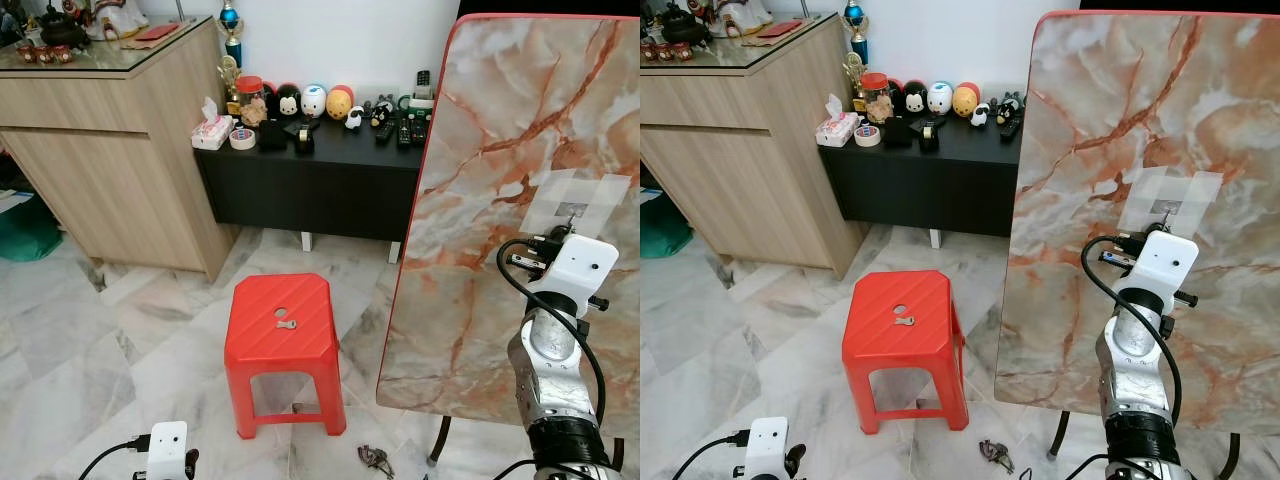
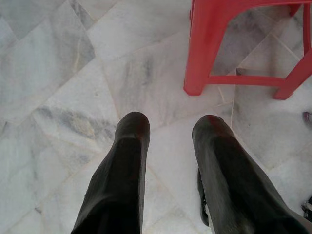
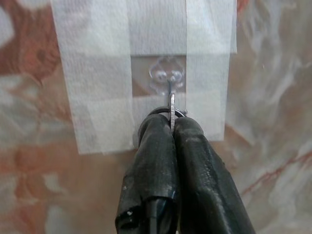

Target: Hang keys on a hook

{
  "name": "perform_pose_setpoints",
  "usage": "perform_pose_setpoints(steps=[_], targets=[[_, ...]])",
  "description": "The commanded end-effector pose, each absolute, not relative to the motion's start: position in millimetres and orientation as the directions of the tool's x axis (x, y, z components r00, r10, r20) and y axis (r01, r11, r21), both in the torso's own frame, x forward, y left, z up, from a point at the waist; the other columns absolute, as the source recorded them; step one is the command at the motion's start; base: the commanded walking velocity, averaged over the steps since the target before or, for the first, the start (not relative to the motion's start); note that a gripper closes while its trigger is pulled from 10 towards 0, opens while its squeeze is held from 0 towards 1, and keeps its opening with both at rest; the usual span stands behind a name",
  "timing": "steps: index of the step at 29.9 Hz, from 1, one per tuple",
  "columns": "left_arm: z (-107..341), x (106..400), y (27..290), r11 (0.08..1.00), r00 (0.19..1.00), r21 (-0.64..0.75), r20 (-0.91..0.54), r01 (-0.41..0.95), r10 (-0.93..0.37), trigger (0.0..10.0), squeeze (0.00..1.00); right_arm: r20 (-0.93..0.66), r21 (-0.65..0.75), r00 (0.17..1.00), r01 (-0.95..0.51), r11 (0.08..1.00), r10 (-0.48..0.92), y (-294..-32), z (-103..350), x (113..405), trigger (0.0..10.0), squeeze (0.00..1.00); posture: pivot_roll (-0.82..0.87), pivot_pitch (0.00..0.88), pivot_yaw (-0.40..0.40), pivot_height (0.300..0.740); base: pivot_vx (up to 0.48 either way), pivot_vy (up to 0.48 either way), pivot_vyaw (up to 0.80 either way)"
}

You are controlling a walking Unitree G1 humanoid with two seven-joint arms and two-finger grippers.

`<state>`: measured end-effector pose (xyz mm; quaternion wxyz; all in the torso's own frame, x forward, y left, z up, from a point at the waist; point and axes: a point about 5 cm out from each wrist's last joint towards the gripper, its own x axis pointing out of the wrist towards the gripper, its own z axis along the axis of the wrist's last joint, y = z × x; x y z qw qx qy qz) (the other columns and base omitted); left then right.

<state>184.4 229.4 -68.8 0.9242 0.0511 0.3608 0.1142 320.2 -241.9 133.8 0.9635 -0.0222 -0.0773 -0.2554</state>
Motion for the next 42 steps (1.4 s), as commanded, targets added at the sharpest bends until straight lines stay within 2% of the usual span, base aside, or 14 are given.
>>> perform_pose_setpoints(steps=[1,29,42], targets=[[-68,183,232,0.966,0.713,0.195,-0.653,-0.170,0.257,10.0,0.00,0.203,0.020,0.852,0.489,0.872,-0.482,-240,143,320,10.0,0.00,0.00,0.000,0.027,0.740,0.000,0.000,0.00],[-69,183,233,0.966,0.710,0.199,-0.656,-0.167,0.257,10.0,0.00,0.237,0.044,0.825,0.518,0.854,-0.513,-247,150,318,10.0,0.00,0.00,0.000,0.030,0.740,0.000,0.000,0.00],[-69,182,234,0.965,0.707,0.204,-0.657,-0.166,0.260,10.0,0.00,0.195,0.036,0.823,0.538,0.843,-0.533,-253,144,320,10.0,0.00,0.00,0.000,0.031,0.740,0.000,0.000,0.00]])
